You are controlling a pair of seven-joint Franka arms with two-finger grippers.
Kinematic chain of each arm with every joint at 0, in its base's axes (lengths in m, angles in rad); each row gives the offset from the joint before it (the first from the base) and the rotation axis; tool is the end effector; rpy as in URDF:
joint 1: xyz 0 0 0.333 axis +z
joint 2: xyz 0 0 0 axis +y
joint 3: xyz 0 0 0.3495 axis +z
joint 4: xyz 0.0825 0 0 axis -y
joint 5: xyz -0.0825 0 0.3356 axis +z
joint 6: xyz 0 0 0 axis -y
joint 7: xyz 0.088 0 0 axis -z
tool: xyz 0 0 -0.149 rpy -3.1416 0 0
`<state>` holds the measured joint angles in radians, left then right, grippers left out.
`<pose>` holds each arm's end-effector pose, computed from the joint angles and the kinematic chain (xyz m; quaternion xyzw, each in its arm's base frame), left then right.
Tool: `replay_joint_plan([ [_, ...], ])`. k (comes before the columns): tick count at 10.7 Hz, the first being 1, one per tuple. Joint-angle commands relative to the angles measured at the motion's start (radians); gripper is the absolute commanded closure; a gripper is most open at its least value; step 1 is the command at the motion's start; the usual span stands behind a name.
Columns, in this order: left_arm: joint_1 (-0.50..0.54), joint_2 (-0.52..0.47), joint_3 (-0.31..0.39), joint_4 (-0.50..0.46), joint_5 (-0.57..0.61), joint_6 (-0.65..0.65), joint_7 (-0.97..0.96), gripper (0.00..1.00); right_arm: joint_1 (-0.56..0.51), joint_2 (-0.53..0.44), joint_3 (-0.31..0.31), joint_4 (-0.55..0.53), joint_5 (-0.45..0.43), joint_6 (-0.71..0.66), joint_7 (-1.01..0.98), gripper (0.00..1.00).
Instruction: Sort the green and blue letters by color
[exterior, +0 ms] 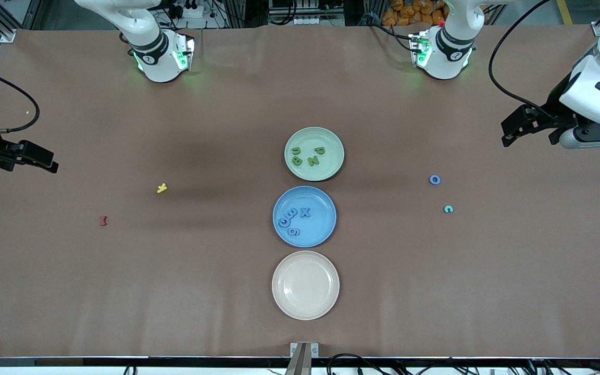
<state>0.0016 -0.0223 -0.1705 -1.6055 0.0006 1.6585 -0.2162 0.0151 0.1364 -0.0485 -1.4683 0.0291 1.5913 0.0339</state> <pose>0.5029 -0.0868 0.6205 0.9990 0.0236 0.0372 0.0050 0.5533 -0.0123 0.5891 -0.9993 0.0338 0.0066 0.0112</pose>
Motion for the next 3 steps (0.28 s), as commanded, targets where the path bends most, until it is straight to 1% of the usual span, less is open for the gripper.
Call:
replay_joint_plan([
  [1,0.008,0.007,0.0,0.026,-0.016,-0.025,0.012,0.0,0.002,0.008,-0.001,0.022,0.003,-0.008,0.012,0.0],
  [3,0.008,0.004,0.0,0.022,-0.016,-0.028,0.009,0.0,0.002,0.008,-0.001,0.022,0.003,-0.008,0.012,0.0],
])
